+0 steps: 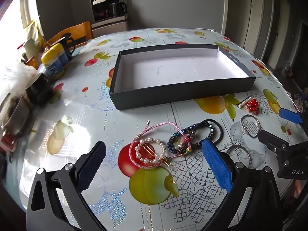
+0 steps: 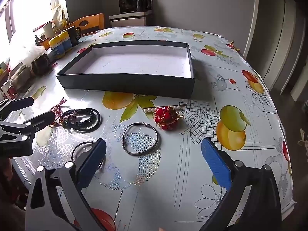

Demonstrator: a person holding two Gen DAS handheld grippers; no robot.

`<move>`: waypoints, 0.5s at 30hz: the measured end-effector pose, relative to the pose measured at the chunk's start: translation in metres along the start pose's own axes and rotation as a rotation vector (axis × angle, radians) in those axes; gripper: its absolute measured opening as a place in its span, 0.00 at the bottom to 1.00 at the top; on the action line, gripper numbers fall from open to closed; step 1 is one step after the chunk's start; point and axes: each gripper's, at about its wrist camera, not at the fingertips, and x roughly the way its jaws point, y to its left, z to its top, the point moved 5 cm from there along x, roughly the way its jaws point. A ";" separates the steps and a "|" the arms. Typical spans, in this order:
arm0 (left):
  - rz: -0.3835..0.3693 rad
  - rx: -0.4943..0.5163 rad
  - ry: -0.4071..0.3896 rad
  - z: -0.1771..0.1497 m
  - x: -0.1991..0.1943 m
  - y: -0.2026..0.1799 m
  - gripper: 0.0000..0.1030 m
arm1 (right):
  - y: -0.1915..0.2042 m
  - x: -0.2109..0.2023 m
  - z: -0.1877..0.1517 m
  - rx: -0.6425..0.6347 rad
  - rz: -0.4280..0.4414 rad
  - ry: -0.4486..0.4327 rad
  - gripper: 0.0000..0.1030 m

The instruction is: Organize jewelry

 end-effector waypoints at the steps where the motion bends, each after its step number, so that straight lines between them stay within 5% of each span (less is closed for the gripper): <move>1: 0.001 0.000 0.002 0.000 0.000 0.000 0.98 | 0.000 0.000 0.000 0.000 -0.001 0.000 0.95; 15: 0.000 -0.002 0.002 0.000 0.000 0.001 0.98 | -0.001 -0.002 0.001 0.001 -0.001 -0.001 0.95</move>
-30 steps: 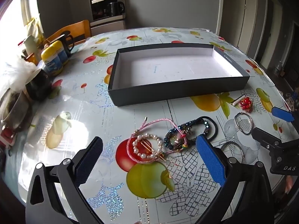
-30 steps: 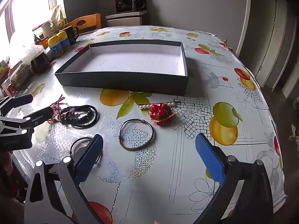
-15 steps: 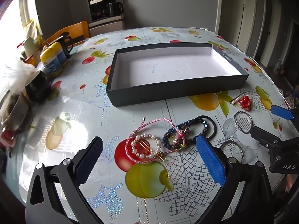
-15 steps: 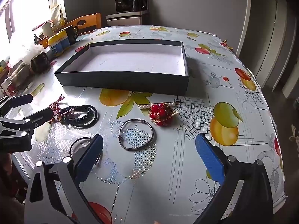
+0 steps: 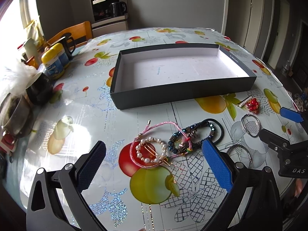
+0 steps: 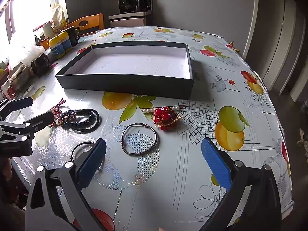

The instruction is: Organize jewelry

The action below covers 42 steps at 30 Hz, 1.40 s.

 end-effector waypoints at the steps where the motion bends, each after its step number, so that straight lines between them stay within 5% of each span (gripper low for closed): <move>1: -0.001 -0.001 0.000 0.000 0.000 0.000 0.98 | 0.000 0.000 0.000 0.000 -0.001 -0.001 0.95; 42: 0.000 0.005 0.012 -0.001 0.000 -0.003 0.98 | -0.002 0.000 -0.001 0.005 -0.006 0.000 0.95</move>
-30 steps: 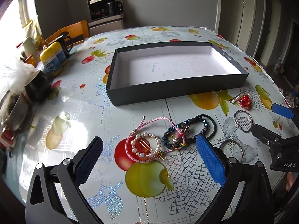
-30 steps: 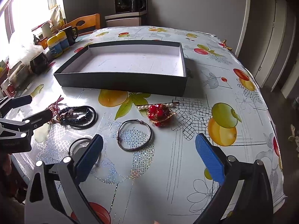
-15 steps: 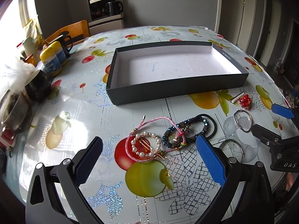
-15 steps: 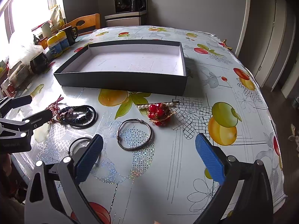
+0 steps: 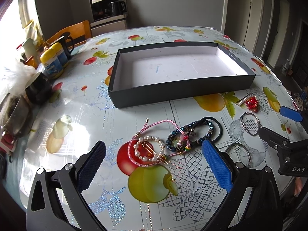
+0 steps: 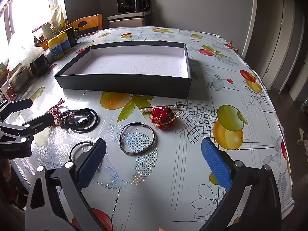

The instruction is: Organize jewelry

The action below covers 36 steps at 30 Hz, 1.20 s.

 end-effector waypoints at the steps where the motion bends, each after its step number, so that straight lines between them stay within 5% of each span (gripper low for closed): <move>1: -0.002 -0.001 0.000 0.000 0.000 0.000 0.98 | 0.000 0.000 0.000 0.000 -0.001 0.001 0.95; 36: -0.035 0.031 -0.005 0.000 0.003 -0.002 0.98 | -0.019 0.000 0.007 0.016 -0.004 -0.013 0.95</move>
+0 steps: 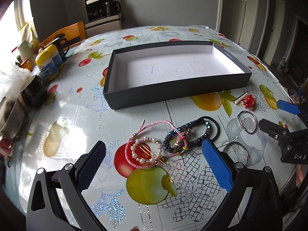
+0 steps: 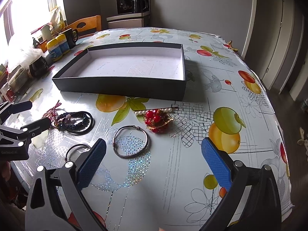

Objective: Organize jewelry
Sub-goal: 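Grasp the red beaded earring cluster with the right tool while the left tool grasps the pink cord bracelet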

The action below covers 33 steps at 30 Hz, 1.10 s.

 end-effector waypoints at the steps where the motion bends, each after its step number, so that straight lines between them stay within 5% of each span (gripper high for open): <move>1: 0.008 0.003 -0.003 0.001 0.000 0.003 0.98 | -0.006 -0.001 0.003 0.009 -0.009 -0.009 0.95; 12: 0.015 -0.009 0.022 0.001 0.001 0.037 0.98 | -0.029 0.003 0.016 0.015 0.049 -0.008 0.94; 18: 0.002 -0.012 0.005 0.006 -0.004 0.038 0.98 | -0.012 0.020 0.024 -0.019 0.087 0.021 0.67; 20: -0.002 -0.007 0.005 0.005 -0.004 0.036 0.98 | -0.008 0.026 0.024 -0.028 0.097 0.041 0.51; 33: -0.024 0.005 0.011 0.002 -0.001 0.036 0.98 | 0.005 0.038 0.022 -0.072 0.102 0.051 0.29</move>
